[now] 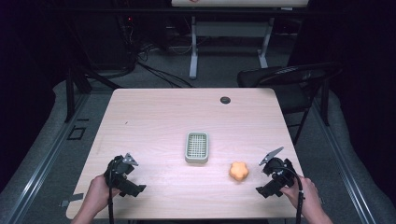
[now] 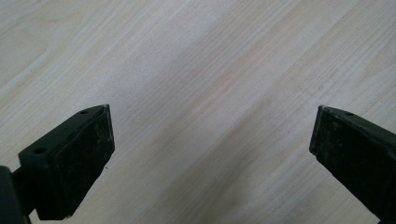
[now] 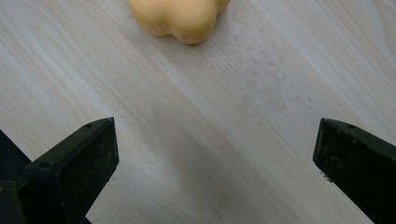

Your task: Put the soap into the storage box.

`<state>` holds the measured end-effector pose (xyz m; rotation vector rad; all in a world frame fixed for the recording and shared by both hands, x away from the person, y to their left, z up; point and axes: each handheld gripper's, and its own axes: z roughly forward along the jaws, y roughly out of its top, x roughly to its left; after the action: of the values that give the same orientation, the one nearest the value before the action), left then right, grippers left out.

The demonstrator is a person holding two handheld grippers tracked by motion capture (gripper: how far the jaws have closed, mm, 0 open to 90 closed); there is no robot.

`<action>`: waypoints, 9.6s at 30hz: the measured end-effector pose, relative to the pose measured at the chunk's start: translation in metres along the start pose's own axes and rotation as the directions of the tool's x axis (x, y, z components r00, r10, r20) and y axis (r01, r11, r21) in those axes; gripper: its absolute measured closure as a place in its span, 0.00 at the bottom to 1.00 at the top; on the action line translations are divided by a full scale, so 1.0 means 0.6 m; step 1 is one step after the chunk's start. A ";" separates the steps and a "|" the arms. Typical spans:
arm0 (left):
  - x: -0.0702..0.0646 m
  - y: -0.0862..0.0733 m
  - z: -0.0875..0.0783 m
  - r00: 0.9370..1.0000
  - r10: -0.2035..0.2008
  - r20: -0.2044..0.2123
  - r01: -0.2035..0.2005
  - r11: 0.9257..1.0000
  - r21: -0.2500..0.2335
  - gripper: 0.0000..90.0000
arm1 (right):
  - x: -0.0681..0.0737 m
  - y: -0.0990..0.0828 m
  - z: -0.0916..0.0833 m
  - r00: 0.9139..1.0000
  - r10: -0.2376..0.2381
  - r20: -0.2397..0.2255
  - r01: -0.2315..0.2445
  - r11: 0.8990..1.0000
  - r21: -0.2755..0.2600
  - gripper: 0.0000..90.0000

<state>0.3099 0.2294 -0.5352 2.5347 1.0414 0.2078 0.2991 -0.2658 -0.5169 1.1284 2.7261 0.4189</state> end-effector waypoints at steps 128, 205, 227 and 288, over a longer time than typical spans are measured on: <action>-0.002 0.001 0.001 1.000 -0.003 -0.001 0.003 1.000 0.000 0.00 | 0.037 0.140 0.062 0.997 -0.075 0.030 0.075 0.997 0.004 0.29; 0.001 0.002 0.003 1.000 -0.006 0.002 0.006 1.000 -0.003 0.00 | 0.054 0.271 0.036 0.989 -0.148 0.018 0.149 0.988 -0.051 0.29; 0.001 0.002 0.003 1.000 -0.006 0.003 0.006 1.000 -0.002 0.00 | 0.062 0.306 0.037 0.986 -0.167 0.013 0.168 0.984 -0.063 0.29; 0.002 0.002 0.004 1.000 -0.005 0.008 0.005 1.000 0.001 0.00 | 0.086 0.379 0.071 0.980 -0.201 -0.002 0.201 0.978 -0.065 0.29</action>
<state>0.3121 0.2286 -0.5370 2.5311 1.0450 0.1961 0.4249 -0.0671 -0.4875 0.8264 2.7763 0.4780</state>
